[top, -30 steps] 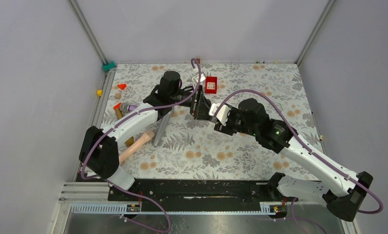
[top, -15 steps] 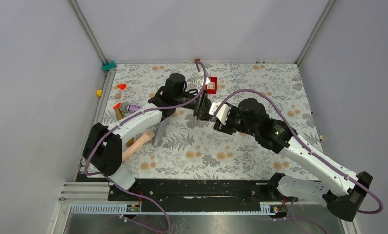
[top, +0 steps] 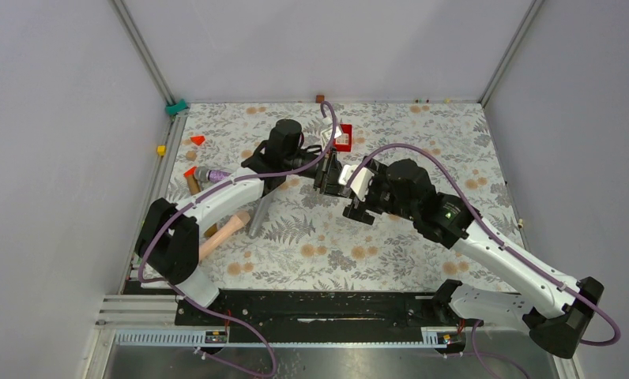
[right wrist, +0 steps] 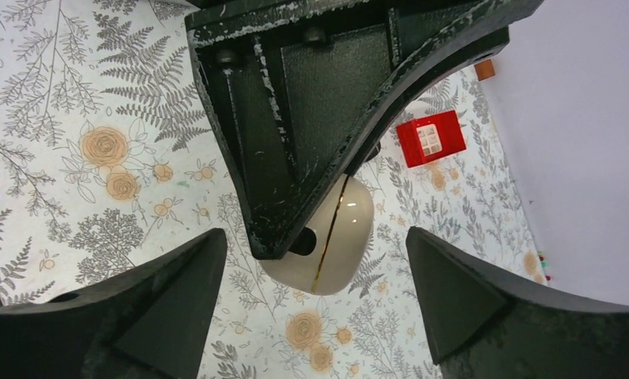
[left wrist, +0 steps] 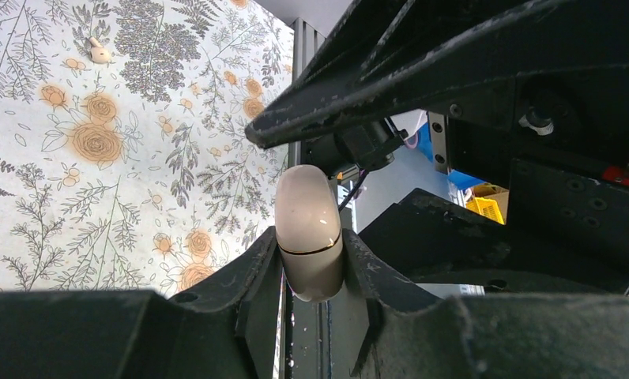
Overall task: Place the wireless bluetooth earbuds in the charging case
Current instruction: Pick up the charging case at the center of the board.
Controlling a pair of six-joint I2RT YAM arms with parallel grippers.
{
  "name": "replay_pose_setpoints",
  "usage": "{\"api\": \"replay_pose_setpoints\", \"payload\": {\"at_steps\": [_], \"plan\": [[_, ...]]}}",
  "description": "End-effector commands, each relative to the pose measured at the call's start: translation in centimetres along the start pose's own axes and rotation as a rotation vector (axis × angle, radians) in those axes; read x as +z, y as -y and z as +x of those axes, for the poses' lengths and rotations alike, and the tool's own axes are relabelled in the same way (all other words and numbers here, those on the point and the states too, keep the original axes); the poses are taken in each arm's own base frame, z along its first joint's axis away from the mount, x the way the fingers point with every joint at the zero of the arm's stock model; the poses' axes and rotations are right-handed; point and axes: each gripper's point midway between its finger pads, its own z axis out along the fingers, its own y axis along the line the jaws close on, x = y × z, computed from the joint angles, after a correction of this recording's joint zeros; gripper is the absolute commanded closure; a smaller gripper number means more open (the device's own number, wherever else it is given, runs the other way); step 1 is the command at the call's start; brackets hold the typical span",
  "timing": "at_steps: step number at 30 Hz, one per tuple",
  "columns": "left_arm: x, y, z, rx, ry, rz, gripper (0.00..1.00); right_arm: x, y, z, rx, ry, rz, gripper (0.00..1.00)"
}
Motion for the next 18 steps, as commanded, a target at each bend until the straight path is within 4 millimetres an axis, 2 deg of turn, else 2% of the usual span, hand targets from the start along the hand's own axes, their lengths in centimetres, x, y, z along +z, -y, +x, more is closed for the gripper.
{"api": "replay_pose_setpoints", "payload": {"at_steps": [1, 4, 12, 18], "plan": [[-0.1, 1.5, -0.7, 0.087, 0.005, 0.060, 1.00, -1.2, 1.2, -2.6, 0.038, 0.062, 0.032, 0.02], [-0.4, 2.1, -0.5, 0.126, -0.009, 0.077, 1.00, -2.8, 1.0, -3.5, 0.054, 0.093, 0.003, 0.01], [-1.7, 4.7, 0.9, 0.277, -0.093, 0.170, 1.00, -7.5, -1.7, -5.8, 0.185, 0.225, -0.238, 0.01], [-2.9, 6.5, 1.4, 0.392, -0.118, 0.185, 1.00, -7.5, -3.3, -6.1, 0.313, 0.270, -0.409, 0.05]]}}
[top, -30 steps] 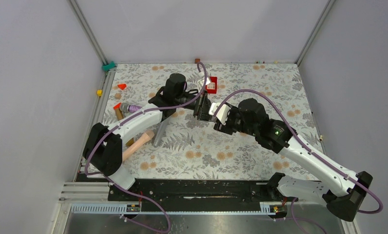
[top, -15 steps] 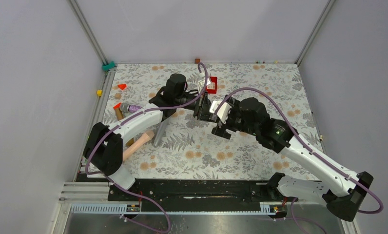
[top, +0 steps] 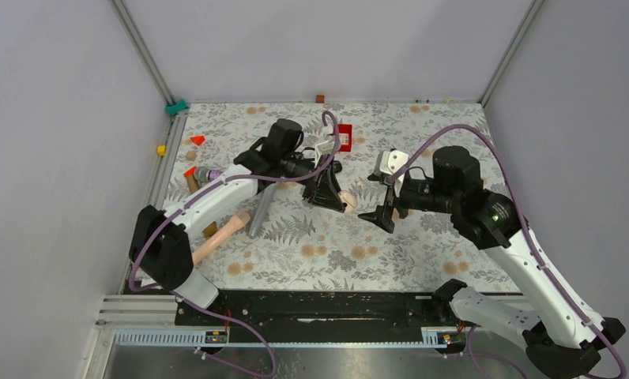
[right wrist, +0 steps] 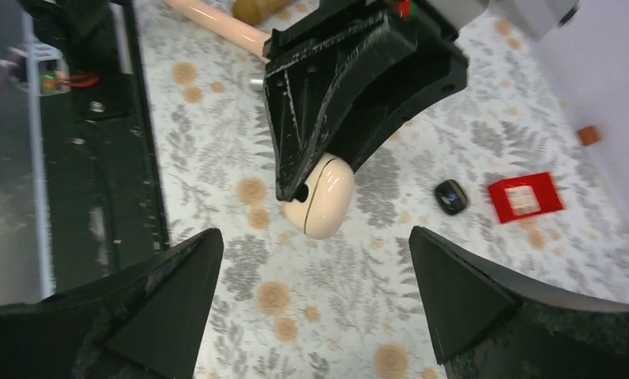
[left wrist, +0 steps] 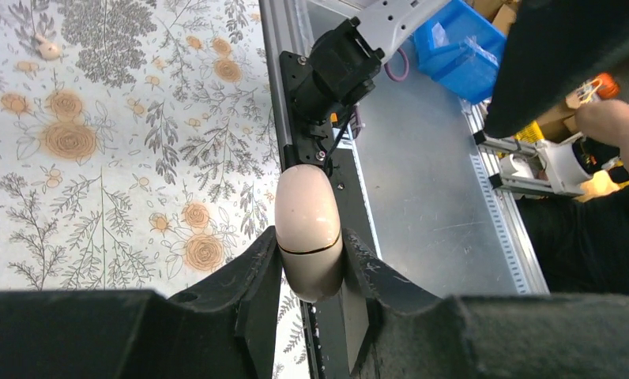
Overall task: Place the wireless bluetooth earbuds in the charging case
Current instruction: Pick up the charging case at the center of the board.
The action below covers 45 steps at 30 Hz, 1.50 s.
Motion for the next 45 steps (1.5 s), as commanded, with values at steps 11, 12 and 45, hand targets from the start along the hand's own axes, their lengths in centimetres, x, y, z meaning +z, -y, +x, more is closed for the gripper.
{"api": "replay_pose_setpoints", "payload": {"at_steps": [11, 12, 45], "plan": [[-1.3, 4.8, -1.3, 0.241, 0.002, 0.082, 1.00, 3.6, -3.1, -0.2, 0.410, 0.077, -0.387, 0.21], [-1.2, 4.7, -1.2, 0.237, 0.000, 0.084, 1.00, 3.9, -3.1, 0.0, 0.419, 0.080, -0.394, 0.22], [-0.3, 2.9, -0.9, 0.164, -0.010, 0.058, 0.24, 3.9, -1.2, 1.5, 0.334, 0.060, -0.232, 0.82]]}}
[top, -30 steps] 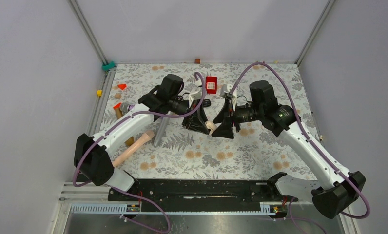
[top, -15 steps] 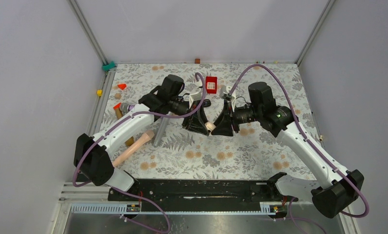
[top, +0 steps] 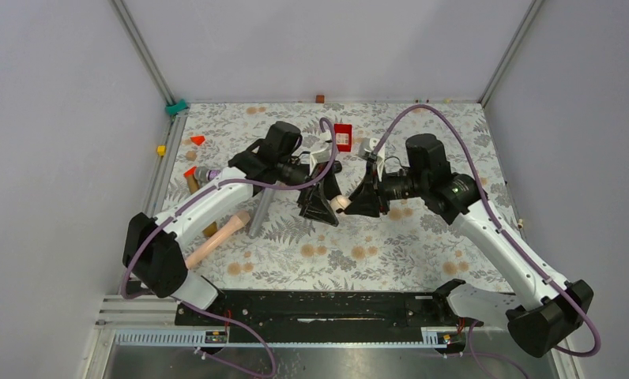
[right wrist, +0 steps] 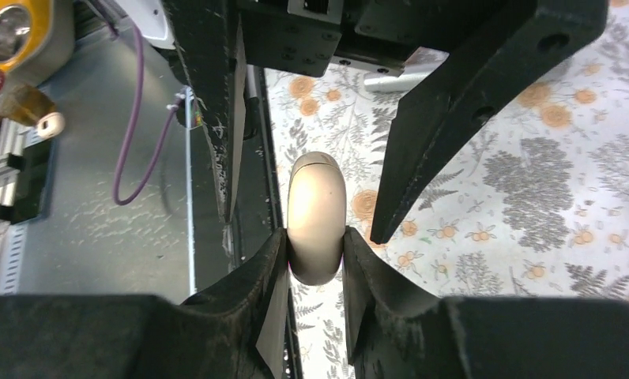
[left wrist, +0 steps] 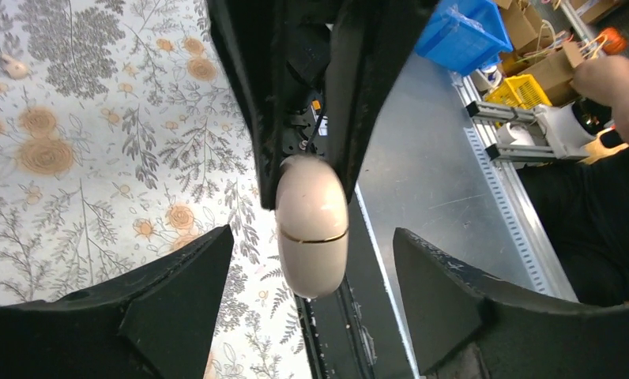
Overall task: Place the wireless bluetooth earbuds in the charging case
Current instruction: Pick up the charging case at the center of the board.
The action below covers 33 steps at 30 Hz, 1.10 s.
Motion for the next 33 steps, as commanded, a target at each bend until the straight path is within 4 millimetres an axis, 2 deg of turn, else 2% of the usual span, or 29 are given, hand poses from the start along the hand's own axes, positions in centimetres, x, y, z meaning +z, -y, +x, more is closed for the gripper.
{"api": "replay_pose_setpoints", "payload": {"at_steps": [1, 6, 12, 20, 26, 33], "plan": [[0.4, -1.0, -1.5, 0.004, 0.028, -0.025, 0.24, -1.6, 0.8, -1.8, -0.130, 0.054, 0.127, 0.82], [0.8, -2.4, -1.5, -0.060, 0.050, -0.048, 0.25, -2.3, 2.0, -1.9, -0.162, 0.058, 0.226, 0.83], [1.0, -2.7, -1.8, -0.074, 0.064, -0.055, 0.33, -1.4, 2.3, -1.1, -0.118, 0.031, 0.187, 0.83], [0.9, -2.2, -1.8, -0.070, 0.064, -0.033, 0.54, -0.9, 3.8, -0.7, -0.104, 0.016, 0.236, 0.84], [1.0, -2.4, -1.6, -0.070, 0.064, -0.038, 0.43, -1.6, 4.1, -1.8, -0.132, 0.068, 0.295, 0.84], [1.0, -2.6, -1.6, -0.073, 0.063, -0.044, 0.41, -1.9, 3.9, -2.0, -0.136, 0.078, 0.302, 0.84]]}}
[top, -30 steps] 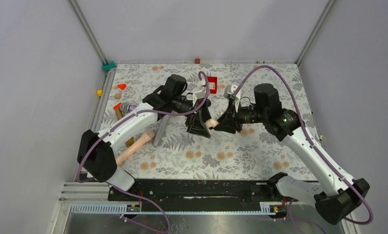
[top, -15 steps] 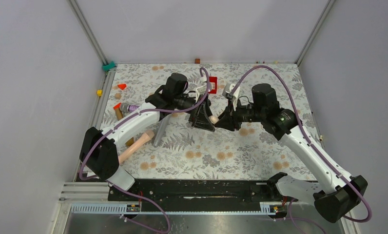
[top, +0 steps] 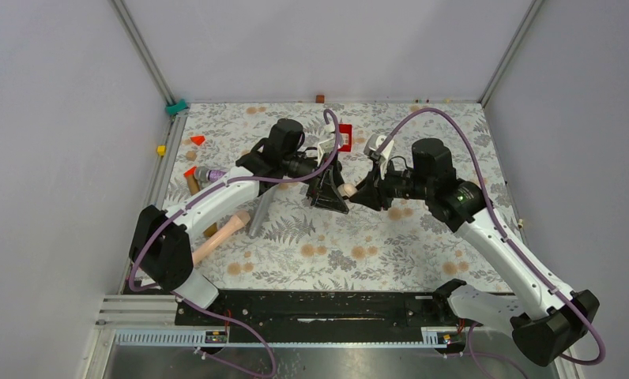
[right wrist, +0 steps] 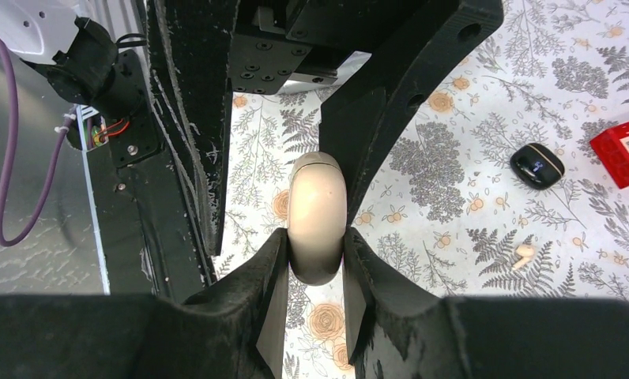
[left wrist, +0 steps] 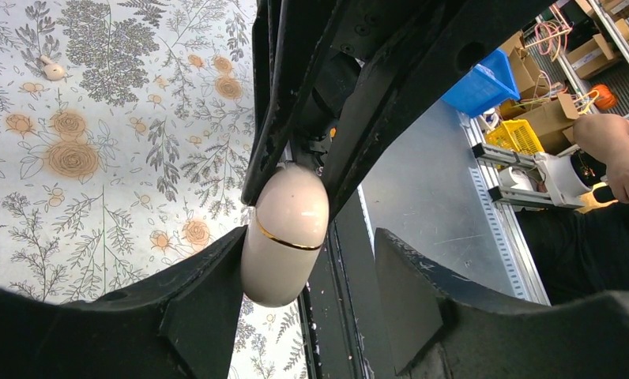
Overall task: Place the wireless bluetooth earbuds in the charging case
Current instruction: Pick up the charging case at the center of the board.
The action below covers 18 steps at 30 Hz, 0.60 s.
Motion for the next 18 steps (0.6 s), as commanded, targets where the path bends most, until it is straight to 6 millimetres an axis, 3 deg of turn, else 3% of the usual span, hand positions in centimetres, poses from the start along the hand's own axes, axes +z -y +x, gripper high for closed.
{"api": "replay_pose_setpoints", "payload": {"at_steps": [1, 5, 11, 18], "plan": [[0.1, 0.4, -0.5, 0.028, 0.009, 0.016, 0.41, -0.4, 0.4, -1.9, -0.038, 0.064, 0.035, 0.84], [0.0, 0.6, -0.5, 0.033, 0.009, 0.021, 0.45, 0.1, 0.2, -1.6, -0.014, 0.052, 0.011, 0.84], [-0.1, 0.8, -0.6, 0.042, 0.011, 0.027, 0.72, 0.7, 0.8, -1.1, 0.003, 0.025, 0.018, 0.84], [0.0, 0.8, -0.6, 0.042, 0.010, 0.029, 0.91, 0.7, 0.8, -1.0, 0.008, 0.020, 0.017, 0.84]]}}
